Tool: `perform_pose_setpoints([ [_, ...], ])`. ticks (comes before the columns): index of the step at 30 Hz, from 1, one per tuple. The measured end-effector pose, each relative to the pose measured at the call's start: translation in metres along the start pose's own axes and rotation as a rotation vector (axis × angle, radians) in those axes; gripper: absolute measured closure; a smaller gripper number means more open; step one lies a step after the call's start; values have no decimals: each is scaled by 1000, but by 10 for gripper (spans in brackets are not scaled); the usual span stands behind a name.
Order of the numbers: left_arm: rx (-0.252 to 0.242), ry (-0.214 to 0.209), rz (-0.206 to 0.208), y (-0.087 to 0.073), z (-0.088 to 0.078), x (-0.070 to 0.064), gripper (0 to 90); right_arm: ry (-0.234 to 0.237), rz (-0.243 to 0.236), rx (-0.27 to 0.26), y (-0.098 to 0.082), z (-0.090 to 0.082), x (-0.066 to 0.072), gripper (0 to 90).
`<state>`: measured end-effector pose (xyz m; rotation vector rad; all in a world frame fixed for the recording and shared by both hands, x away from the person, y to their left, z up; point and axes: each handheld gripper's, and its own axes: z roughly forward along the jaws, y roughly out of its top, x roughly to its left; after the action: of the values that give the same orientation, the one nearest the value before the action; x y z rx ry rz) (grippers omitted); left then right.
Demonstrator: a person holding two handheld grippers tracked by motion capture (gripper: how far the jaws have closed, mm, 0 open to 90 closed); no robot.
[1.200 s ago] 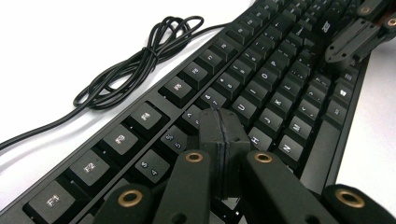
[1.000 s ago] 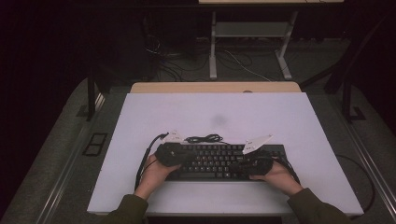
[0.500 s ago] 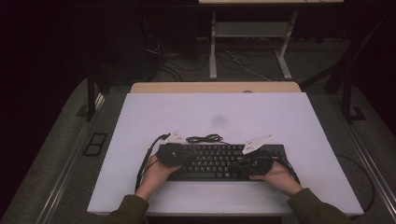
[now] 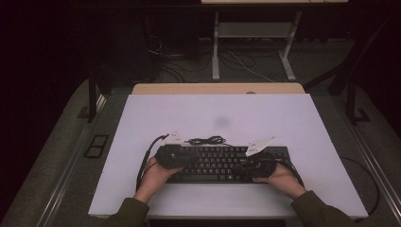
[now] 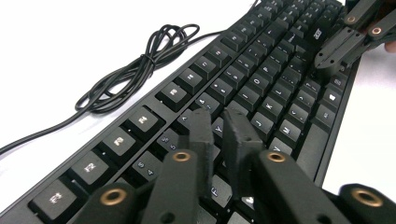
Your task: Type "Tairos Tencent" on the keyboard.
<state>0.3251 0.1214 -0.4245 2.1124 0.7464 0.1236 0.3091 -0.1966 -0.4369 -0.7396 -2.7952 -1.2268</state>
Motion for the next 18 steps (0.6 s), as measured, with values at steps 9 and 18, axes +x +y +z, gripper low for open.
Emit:
perform_pose_setpoints([
  [9, -22, 13, 4, -5, -9, 0, 516, -1, 3, 0, 0, 0, 0, 893],
  [18, -58, 33, 1, -15, -20, 2, 227, 0, 2, 0, 0, 0, 0, 893],
])
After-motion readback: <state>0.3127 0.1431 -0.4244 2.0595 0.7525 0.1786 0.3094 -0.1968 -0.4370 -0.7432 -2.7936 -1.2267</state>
